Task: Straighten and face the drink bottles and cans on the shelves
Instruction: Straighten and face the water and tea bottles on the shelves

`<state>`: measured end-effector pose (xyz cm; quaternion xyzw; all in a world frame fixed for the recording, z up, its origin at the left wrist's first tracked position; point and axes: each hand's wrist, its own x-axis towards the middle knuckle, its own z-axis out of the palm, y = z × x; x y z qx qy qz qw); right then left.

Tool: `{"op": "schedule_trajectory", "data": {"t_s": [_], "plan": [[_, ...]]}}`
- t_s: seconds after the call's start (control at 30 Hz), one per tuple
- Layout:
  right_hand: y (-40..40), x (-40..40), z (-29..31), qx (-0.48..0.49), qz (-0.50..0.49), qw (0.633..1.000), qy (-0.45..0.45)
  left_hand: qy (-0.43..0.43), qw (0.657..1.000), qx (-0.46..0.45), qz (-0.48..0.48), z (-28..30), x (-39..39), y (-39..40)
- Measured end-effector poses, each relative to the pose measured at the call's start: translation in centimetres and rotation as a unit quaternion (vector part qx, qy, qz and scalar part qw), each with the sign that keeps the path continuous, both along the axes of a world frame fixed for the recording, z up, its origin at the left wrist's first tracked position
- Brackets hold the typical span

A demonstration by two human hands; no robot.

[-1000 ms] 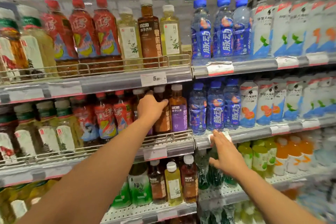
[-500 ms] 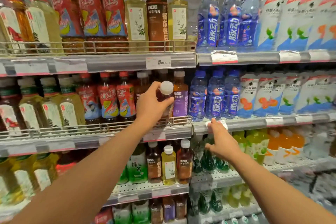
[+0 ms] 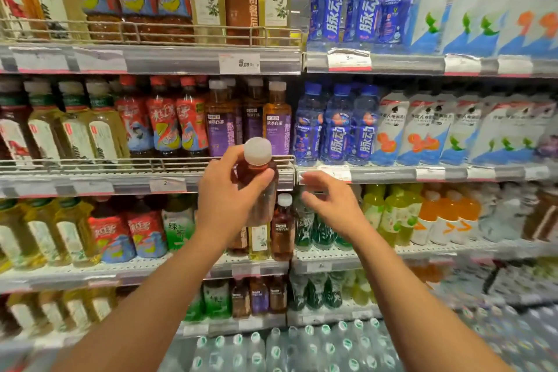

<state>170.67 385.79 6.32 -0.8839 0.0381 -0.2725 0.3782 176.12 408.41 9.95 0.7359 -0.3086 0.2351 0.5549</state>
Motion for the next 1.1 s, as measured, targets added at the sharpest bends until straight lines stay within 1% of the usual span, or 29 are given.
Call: {"op": "schedule_trajectory", "data": {"t_s": [0.03,0.1,0.23,0.33,0.47,0.67,0.77,0.83,0.9,1.0,1.1], "plan": [[1.2,-1.1,-0.2,0.025,0.026,0.999,-0.023,0.012,1.0,0.011,-0.004,-0.5,-0.6,0.1],[3.3,-3.2,-0.9,0.046,0.063,0.996,-0.041,0.032,0.999,0.029,-0.017,-1.5,-1.7,0.2],[5.4,-5.9,-2.4,0.029,0.085,0.996,-0.008,0.078,0.994,0.036,-0.072,-3.4,-3.8,-0.1],[5.7,-7.1,-3.7,0.032,0.072,0.997,0.018,0.113,0.987,0.03,-0.108,-4.5,-5.1,-1.0],[5.8,-8.3,-5.2,0.076,0.032,0.997,0.006,0.147,0.98,0.02,-0.13,-5.9,-6.4,-2.3],[5.3,-9.5,-8.4,0.083,-0.014,0.996,0.04,0.171,0.969,0.104,-0.147,-10.0,-5.7,-1.8],[4.5,-10.0,-10.1,0.097,-0.046,0.992,0.062,0.239,0.953,0.142,-0.124,-13.8,-4.4,-0.5],[3.9,-10.3,-10.9,0.108,-0.069,0.989,0.078,0.283,0.936,0.185,-0.102,-17.3,-3.3,0.3],[3.3,-10.6,-11.7,0.119,-0.084,0.984,0.1,0.304,0.915,0.249,-0.088,-21.0,-2.4,1.0],[2.7,-10.9,-12.8,0.131,-0.093,0.979,0.124,0.346,0.893,0.282,-0.061,-25.8,-0.9,1.8],[2.4,-11.1,-14.1,0.153,-0.106,0.973,0.137,0.375,0.866,0.329,-0.03,-29.4,1.3,1.6]]}}
